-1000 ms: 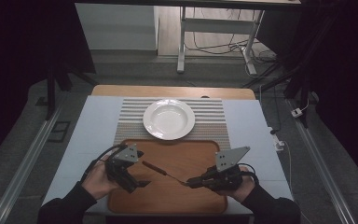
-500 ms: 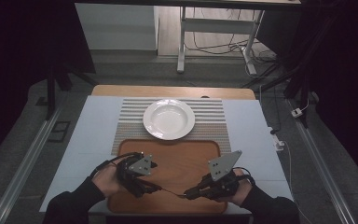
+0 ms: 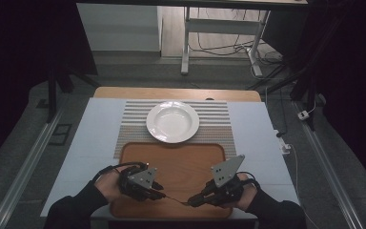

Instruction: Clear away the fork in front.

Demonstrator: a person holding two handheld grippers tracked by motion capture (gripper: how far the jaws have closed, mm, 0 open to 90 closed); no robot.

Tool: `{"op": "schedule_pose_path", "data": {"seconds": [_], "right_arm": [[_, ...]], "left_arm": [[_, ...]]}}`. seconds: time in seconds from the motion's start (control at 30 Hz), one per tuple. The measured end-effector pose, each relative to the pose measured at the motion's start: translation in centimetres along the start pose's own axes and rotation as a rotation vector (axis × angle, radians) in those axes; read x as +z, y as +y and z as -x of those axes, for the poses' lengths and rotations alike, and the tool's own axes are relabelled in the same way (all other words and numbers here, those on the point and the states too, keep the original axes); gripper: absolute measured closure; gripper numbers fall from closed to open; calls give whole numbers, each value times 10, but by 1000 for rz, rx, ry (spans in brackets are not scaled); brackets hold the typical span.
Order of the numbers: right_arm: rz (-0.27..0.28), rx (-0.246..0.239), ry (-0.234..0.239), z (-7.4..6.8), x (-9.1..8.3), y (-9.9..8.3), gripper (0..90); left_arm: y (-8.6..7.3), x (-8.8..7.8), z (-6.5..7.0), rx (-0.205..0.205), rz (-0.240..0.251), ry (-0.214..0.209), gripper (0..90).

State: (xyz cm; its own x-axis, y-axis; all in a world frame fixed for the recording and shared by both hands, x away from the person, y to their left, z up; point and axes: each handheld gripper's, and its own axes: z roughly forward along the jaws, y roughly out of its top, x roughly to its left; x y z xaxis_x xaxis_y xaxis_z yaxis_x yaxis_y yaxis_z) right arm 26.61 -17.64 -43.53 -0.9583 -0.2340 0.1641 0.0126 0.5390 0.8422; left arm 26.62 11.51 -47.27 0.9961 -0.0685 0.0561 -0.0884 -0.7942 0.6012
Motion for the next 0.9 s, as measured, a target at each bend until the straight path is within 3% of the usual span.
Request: {"op": "schedule_pose_path", "data": {"seconds": [0.27,0.33,0.47,0.6,0.73,0.83,0.9], "right_arm": [[7,24,23,2,1,-2,885],[0,23,3,3,1,-3,863],[1,24,-37,5,-2,-4,828],[7,20,-108,7,-5,-4,725],[21,42,-194,8,-10,-5,645],[-4,87,-290,9,-15,-8,569],[-6,112,-330,10,-18,-11,537]], "left_arm": [[1,0,4,58,-17,-35,767],[1,-1,5,78,-32,-48,789],[2,-1,5,60,-32,-72,799],[3,-3,2,7,-31,-83,800],[0,-3,0,-101,-44,-52,800],[-3,-4,-1,-175,-59,-25,799],[-6,-6,-2,-230,-76,-7,799]]}}
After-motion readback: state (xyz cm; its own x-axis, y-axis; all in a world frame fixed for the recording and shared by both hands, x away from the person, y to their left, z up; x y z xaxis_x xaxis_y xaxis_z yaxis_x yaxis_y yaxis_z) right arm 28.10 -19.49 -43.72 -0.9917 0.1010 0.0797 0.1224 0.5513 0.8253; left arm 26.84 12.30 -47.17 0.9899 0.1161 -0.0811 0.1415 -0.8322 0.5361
